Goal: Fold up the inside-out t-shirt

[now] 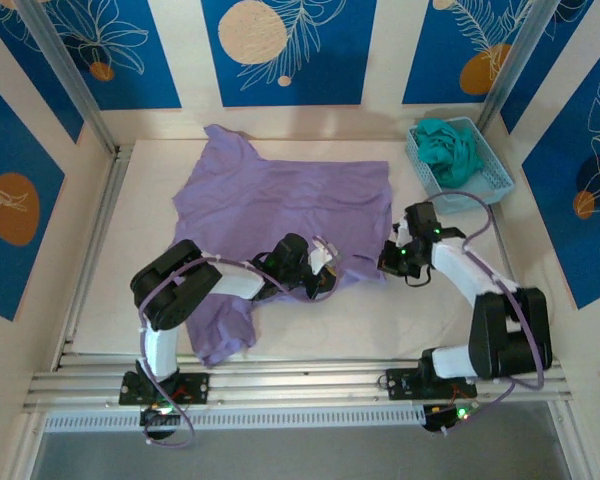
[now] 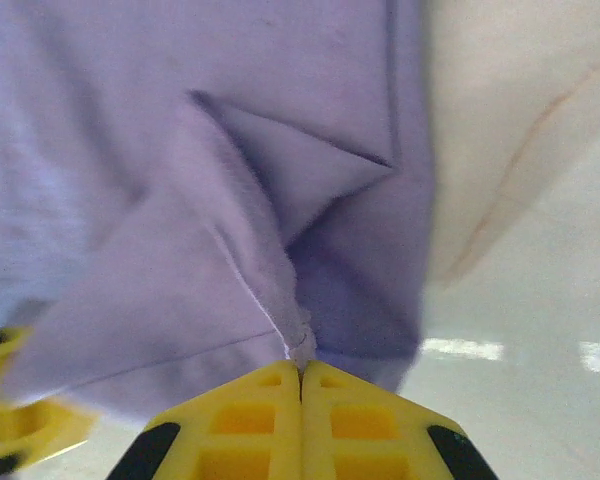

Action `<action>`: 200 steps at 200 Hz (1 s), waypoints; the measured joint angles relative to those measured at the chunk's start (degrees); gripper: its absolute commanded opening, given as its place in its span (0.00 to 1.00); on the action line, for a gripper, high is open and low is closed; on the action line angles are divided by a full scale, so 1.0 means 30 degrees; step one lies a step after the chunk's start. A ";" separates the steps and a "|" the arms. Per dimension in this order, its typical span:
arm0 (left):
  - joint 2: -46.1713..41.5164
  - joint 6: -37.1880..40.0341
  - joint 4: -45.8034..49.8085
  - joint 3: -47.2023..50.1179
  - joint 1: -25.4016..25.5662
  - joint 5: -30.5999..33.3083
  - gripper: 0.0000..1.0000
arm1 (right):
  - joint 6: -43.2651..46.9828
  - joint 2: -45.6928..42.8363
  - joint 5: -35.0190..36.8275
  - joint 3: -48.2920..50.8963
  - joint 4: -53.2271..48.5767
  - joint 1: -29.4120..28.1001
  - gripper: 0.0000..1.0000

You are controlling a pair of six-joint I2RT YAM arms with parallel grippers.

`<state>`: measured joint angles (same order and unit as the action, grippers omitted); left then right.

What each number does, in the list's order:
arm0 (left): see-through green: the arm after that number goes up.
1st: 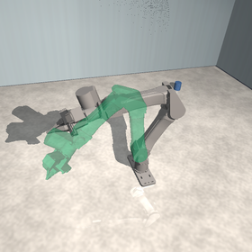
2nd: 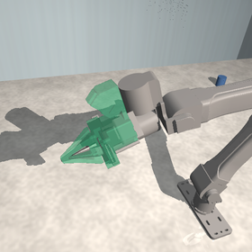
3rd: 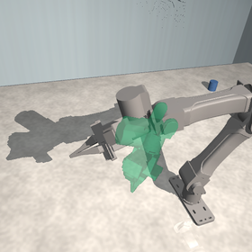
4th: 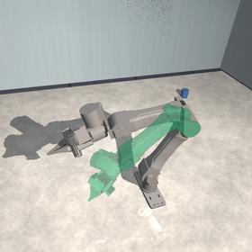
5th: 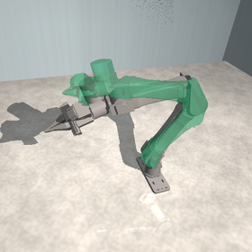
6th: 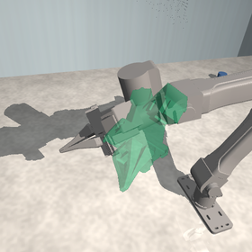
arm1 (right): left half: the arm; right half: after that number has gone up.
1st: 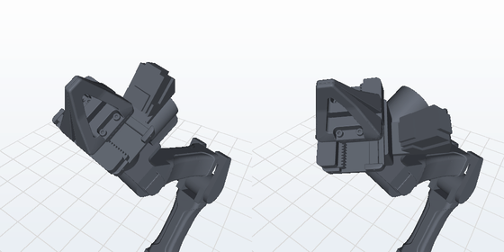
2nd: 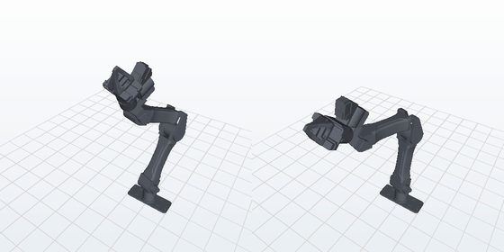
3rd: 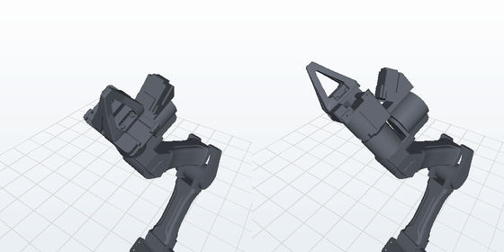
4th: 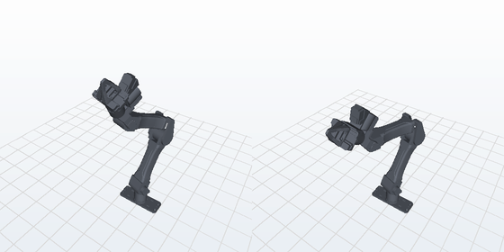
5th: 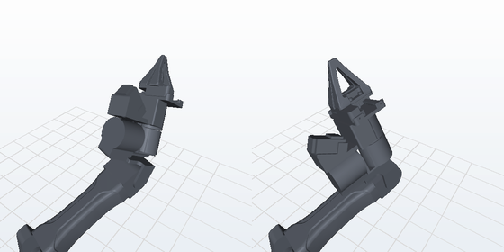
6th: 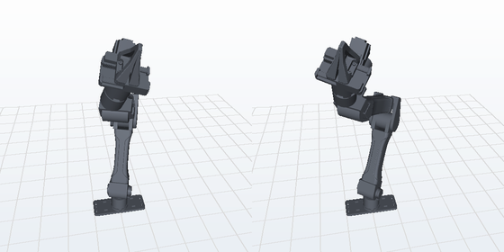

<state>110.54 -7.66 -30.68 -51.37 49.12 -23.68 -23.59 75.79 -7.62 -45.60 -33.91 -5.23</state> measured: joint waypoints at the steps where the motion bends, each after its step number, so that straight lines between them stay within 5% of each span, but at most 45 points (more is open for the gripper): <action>1: 0.0007 -0.0007 0.0000 0.0000 0.0000 0.0051 0.00 | 0.0007 -0.0182 -0.0168 0.0044 0.0029 0.0087 0.00; 45: 0.1093 -0.0576 0.0539 -0.1625 0.0000 0.0969 0.03 | -0.0597 -0.3198 -0.6280 0.0423 0.2142 0.2302 0.00; 82: 0.1115 -0.0619 0.0707 -0.1894 0.0000 0.1421 0.00 | -0.0641 -0.3162 -0.8466 0.0423 0.2550 0.3337 0.00; 158: 0.0495 -0.0415 0.0831 -0.1260 -0.0350 0.1552 0.00 | -0.0197 -0.2761 -0.8357 0.0423 0.2302 0.3468 0.00; 200: 0.0036 -0.0415 -0.0532 -0.0117 -0.0372 0.1384 0.00 | 0.0007 -0.2652 -0.5523 0.0423 0.1239 0.2805 0.00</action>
<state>110.65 -8.91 -32.27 -51.72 48.01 -19.53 -23.57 67.83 -24.18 -44.34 -30.20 3.18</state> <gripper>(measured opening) 0.045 0.042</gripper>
